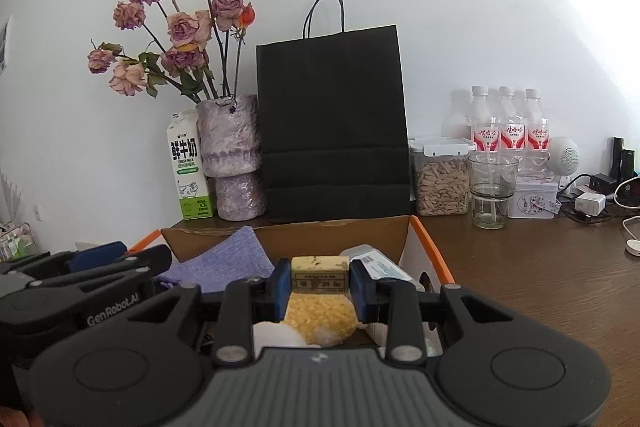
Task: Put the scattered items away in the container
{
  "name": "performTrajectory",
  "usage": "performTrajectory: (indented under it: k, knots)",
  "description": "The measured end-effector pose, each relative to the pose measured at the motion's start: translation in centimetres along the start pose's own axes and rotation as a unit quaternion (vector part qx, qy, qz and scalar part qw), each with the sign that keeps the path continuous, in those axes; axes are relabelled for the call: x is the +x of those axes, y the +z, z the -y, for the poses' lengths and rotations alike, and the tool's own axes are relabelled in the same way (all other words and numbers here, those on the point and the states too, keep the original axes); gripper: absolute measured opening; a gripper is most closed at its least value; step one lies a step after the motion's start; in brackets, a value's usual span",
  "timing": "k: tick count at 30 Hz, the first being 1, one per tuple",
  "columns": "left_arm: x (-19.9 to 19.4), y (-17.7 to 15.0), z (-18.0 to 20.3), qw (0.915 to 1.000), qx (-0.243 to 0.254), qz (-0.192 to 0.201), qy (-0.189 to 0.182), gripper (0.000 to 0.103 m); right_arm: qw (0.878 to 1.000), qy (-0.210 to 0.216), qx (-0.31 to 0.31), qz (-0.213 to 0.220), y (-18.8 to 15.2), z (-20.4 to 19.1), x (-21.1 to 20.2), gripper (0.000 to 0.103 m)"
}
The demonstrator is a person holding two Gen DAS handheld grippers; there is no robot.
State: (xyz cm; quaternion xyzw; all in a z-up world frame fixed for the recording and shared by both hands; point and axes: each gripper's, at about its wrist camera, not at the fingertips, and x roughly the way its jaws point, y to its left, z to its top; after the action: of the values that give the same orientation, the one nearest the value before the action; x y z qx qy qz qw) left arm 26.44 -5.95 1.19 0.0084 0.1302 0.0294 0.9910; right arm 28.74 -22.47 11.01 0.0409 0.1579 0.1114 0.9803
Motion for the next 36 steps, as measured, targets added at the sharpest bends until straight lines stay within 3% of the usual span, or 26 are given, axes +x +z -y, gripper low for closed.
performTrajectory:
  k: [1,2,3,5,6,11,27,36]
  knots:
    - [-0.1,0.0,-0.1,1.0,-0.004,0.002,0.005,0.088,1.0,-0.002,0.0,0.001,0.0,0.0,-0.1,0.03]
    - [-0.4,0.0,-0.3,0.9999,-0.008,0.01,0.009,0.103,1.0,-0.002,-0.002,0.002,-0.1,0.0,-0.2,0.041]
    - [-0.7,0.0,-0.4,0.9993,-0.013,0.025,0.025,0.103,1.0,-0.002,-0.003,0.0,-0.1,0.0,-0.3,0.054]
    - [-1.4,0.1,-0.9,0.998,-0.02,0.046,0.038,0.103,1.0,-0.009,-0.001,0.009,-0.1,0.1,-0.8,0.096]
    - [-1.6,0.1,-1.2,0.998,-0.026,0.048,0.032,0.103,1.0,-0.007,0.001,0.018,0.0,0.2,-1.1,0.103]
    - [-2.0,0.3,-1.6,0.9976,-0.04,0.048,0.029,0.103,0.999,-0.005,-0.002,0.037,0.1,0.0,-2.0,0.103]
    - [-2.9,0.2,-1.3,0.9982,-0.024,0.039,0.038,0.103,0.999,-0.014,-0.015,0.028,0.0,-0.6,-2.7,0.103]
    - [-6.8,1.0,-2.0,0.9992,-0.031,-0.011,0.023,0.103,1.0,-0.014,-0.015,-0.004,0.7,-1.4,-6.6,0.103]
